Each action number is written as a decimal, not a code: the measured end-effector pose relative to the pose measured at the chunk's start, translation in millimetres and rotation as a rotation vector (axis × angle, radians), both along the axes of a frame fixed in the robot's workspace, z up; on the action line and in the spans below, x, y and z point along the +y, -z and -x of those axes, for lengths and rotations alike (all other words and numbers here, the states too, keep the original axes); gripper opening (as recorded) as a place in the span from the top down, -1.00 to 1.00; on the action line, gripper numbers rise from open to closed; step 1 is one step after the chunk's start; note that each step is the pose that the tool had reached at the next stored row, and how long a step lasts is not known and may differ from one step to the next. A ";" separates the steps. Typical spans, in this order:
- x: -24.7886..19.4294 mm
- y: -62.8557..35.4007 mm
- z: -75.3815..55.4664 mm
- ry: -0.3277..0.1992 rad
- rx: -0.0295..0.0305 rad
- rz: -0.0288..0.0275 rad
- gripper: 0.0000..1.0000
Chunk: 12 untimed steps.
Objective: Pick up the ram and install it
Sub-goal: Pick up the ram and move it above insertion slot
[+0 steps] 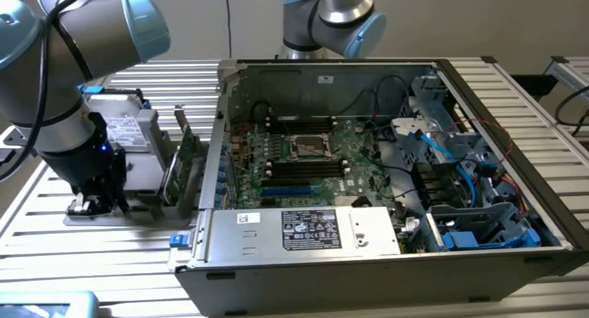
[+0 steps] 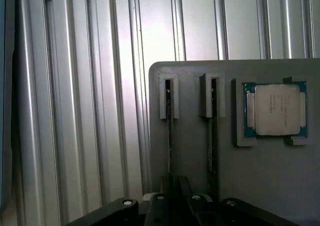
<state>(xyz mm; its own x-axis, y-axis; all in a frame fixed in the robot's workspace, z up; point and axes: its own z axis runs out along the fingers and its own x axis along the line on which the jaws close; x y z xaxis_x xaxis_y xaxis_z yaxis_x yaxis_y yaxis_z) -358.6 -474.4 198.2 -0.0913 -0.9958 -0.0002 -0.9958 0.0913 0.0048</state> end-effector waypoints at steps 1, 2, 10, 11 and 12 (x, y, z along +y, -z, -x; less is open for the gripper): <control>0.0 0.0 0.2 0.000 -0.0001 -0.0001 0.69; 0.0 -0.4 0.4 0.000 -0.0001 -0.0001 0.73; -0.1 -32.7 0.8 0.000 0.0001 0.0000 0.73; -0.1 -37.2 0.8 0.000 0.0001 0.0000 0.73; -0.1 -41.7 0.7 0.000 0.0000 0.0000 0.73</control>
